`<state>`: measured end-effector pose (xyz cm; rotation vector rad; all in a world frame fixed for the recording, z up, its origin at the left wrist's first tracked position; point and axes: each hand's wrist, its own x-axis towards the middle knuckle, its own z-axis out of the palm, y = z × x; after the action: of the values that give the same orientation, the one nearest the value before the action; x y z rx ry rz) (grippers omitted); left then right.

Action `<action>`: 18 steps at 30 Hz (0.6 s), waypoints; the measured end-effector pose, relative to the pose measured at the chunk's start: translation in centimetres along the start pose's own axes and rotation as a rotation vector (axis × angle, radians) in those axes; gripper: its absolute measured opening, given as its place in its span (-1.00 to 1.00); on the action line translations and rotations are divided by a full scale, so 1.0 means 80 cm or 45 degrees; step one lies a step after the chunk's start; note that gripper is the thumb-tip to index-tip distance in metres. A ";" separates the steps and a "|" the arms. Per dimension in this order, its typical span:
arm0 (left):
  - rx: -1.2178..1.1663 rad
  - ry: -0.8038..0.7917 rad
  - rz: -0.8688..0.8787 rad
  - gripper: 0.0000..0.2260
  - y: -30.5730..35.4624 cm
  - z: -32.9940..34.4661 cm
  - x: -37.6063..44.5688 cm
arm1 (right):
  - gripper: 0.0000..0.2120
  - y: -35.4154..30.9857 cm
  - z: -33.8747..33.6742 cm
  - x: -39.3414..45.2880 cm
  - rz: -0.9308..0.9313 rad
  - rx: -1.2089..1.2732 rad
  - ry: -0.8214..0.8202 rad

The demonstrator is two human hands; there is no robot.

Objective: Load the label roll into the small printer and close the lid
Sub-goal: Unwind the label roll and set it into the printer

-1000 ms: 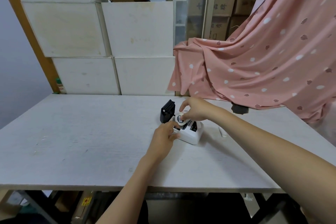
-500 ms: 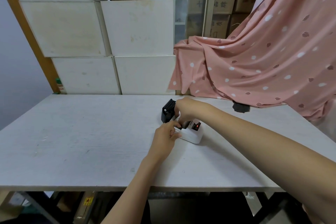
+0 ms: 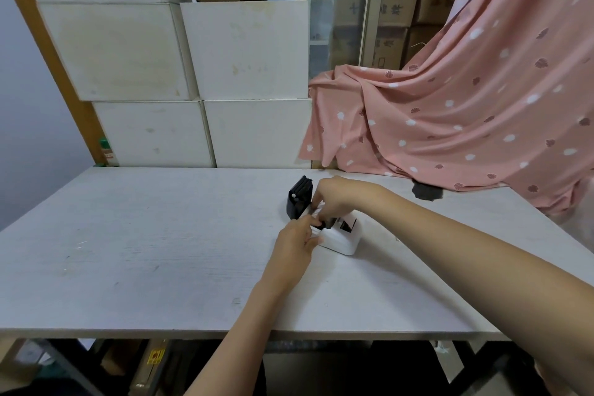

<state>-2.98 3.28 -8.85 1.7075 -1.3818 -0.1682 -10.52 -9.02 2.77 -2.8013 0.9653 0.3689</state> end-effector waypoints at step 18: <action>0.063 0.060 0.087 -0.81 0.006 -0.002 -0.007 | -0.52 0.002 -0.003 -0.009 0.008 0.050 0.041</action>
<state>-3.43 3.88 -8.64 1.6918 -1.4173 -0.0555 -11.08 -8.77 3.19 -2.7773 0.9779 0.3034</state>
